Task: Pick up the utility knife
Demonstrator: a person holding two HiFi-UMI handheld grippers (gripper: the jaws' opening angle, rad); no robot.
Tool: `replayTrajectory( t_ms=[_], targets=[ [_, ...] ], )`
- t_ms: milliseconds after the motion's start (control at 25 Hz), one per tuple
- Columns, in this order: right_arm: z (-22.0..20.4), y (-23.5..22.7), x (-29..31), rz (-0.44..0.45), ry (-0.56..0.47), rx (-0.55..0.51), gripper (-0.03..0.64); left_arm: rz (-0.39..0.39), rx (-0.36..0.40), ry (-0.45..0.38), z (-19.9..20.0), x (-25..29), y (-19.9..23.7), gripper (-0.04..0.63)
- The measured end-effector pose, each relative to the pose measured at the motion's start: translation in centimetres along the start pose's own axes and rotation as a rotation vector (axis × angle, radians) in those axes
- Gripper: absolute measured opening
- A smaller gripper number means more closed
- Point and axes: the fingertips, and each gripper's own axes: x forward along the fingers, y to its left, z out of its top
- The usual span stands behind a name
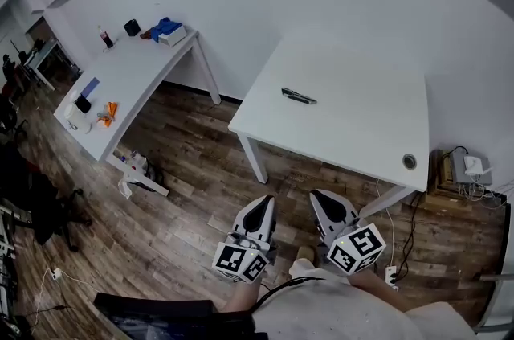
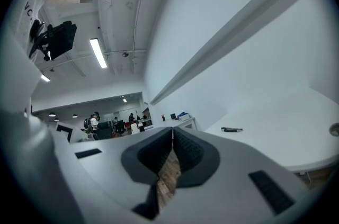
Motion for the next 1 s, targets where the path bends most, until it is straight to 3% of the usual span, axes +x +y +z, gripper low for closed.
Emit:
replayTrajectory(
  t_ms=[360, 1000],
  targets=[
    [1.1, -4.1, 4.2, 0.043, 0.017, 0.012, 0.008, 0.006, 0.000, -0.003, 0.0, 6.3, 2.1, 0.007],
    [0.2, -8.0, 6.1, 0.030, 0.048, 0.050, 0.008, 0.011, -0.010, 0.044, -1.4, 9.5, 3.7, 0.007]
  ],
)
